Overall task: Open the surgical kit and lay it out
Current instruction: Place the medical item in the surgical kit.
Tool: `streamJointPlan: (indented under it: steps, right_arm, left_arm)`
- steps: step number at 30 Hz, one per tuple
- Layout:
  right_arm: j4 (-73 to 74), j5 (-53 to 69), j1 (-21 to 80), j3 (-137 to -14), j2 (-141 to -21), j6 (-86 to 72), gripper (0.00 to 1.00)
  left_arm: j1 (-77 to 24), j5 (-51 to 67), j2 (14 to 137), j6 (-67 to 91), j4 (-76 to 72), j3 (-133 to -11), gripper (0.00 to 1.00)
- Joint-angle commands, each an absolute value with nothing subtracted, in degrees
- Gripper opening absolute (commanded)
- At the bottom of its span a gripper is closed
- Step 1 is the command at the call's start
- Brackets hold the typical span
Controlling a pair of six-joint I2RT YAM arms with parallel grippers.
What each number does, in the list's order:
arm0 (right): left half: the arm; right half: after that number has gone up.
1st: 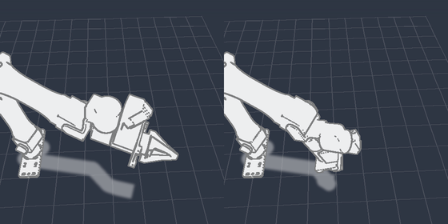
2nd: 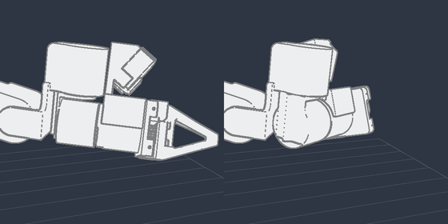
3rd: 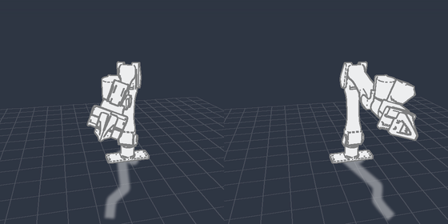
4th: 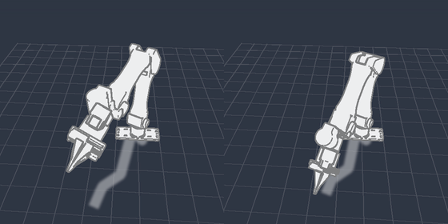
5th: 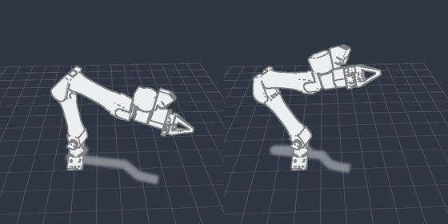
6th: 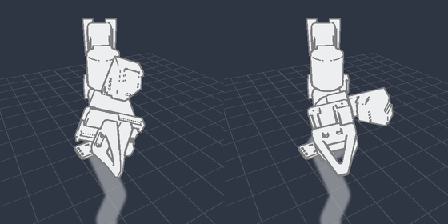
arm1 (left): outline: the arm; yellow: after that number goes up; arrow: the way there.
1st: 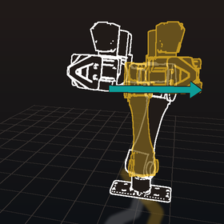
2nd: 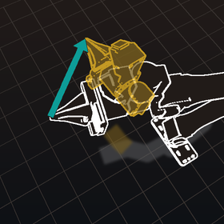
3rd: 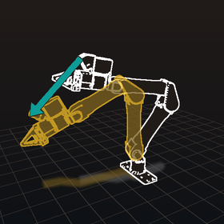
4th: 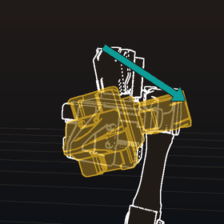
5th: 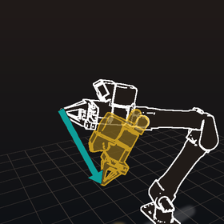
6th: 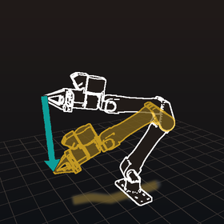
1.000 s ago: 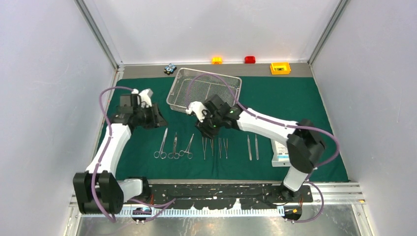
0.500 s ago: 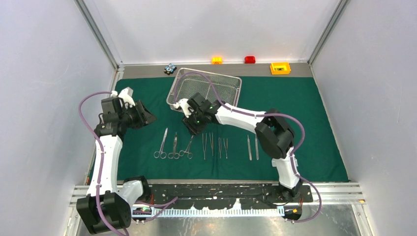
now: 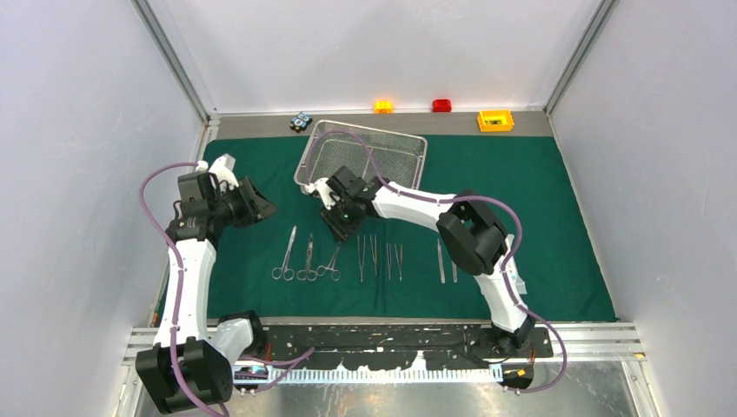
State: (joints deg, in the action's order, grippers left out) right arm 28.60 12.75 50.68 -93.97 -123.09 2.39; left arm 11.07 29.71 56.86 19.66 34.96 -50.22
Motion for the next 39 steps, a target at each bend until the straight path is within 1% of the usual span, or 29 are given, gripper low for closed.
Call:
streamJointPlan:
  steps: [1, 6, 16, 25, 39]
  right_arm:
    - [28.34, 14.89, 50.94, -96.6, -123.58, 1.58, 0.38]
    - [28.7, 15.19, 50.86, -97.13, -124.53, 1.91, 0.34]
    - [28.9, 15.11, 50.88, -97.54, -125.22, 2.26, 0.33]
    - [29.3, 15.92, 50.88, -98.02, -125.66, 2.37, 0.3]
    - [29.98, 17.18, 50.98, -98.69, -125.86, 2.55, 0.28]
  left_arm:
    - [11.57, 31.29, 55.55, 20.46, 32.65, -51.26, 0.46]
    - [11.56, 31.24, 55.5, 20.49, 32.72, -51.32, 0.46]
    - [11.53, 31.53, 55.46, 20.44, 32.65, -51.24, 0.46]
    - [11.54, 31.63, 55.37, 20.4, 32.53, -51.03, 0.46]
    - [11.52, 31.63, 55.2, 20.39, 32.44, -50.83, 0.46]
